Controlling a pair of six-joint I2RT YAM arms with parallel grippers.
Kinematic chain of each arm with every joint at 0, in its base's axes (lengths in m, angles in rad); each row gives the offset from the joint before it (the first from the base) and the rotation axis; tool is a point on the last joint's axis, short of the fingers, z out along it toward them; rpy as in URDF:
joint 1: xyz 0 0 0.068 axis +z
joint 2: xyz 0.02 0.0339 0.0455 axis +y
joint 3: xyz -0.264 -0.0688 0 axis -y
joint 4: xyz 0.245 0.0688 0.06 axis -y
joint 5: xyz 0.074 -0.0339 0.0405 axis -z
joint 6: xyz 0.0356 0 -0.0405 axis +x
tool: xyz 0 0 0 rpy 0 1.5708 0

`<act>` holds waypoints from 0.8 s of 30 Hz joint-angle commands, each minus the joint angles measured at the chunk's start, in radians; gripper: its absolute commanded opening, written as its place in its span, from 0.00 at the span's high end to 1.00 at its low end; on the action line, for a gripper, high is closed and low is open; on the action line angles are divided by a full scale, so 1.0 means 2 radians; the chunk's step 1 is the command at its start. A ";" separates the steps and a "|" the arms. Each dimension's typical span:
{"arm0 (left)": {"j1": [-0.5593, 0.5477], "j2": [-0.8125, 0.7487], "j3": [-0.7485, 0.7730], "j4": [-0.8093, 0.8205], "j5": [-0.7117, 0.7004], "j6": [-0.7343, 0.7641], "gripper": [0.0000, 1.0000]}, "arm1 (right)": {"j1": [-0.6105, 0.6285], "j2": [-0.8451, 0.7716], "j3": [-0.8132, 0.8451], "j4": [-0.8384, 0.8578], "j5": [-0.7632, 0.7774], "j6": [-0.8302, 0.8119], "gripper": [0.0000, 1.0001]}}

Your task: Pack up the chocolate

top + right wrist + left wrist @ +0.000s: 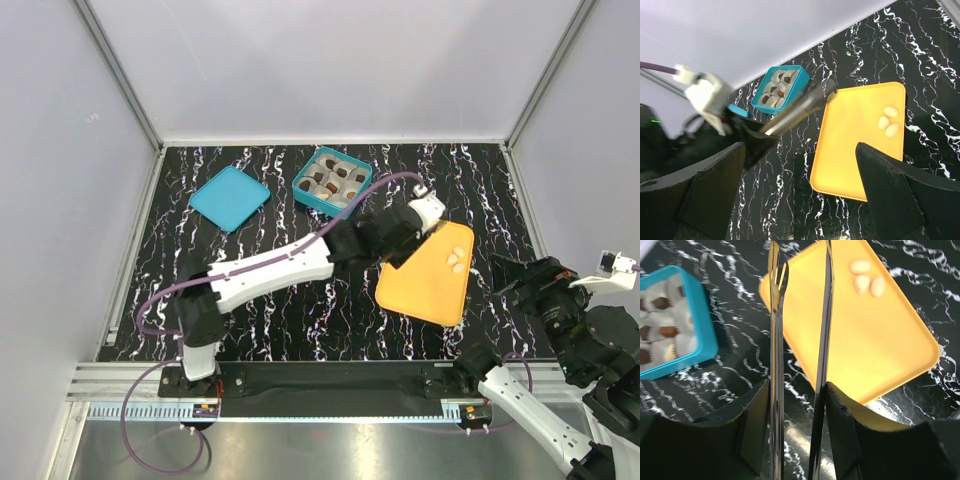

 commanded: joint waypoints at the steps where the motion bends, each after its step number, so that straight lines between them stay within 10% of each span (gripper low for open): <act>1: -0.013 0.033 0.012 0.038 0.013 -0.011 0.50 | 0.002 0.009 0.019 -0.005 0.004 0.003 0.00; 24: -0.048 0.147 0.024 0.082 0.011 0.007 0.49 | 0.003 0.006 0.012 -0.004 0.012 -0.002 0.00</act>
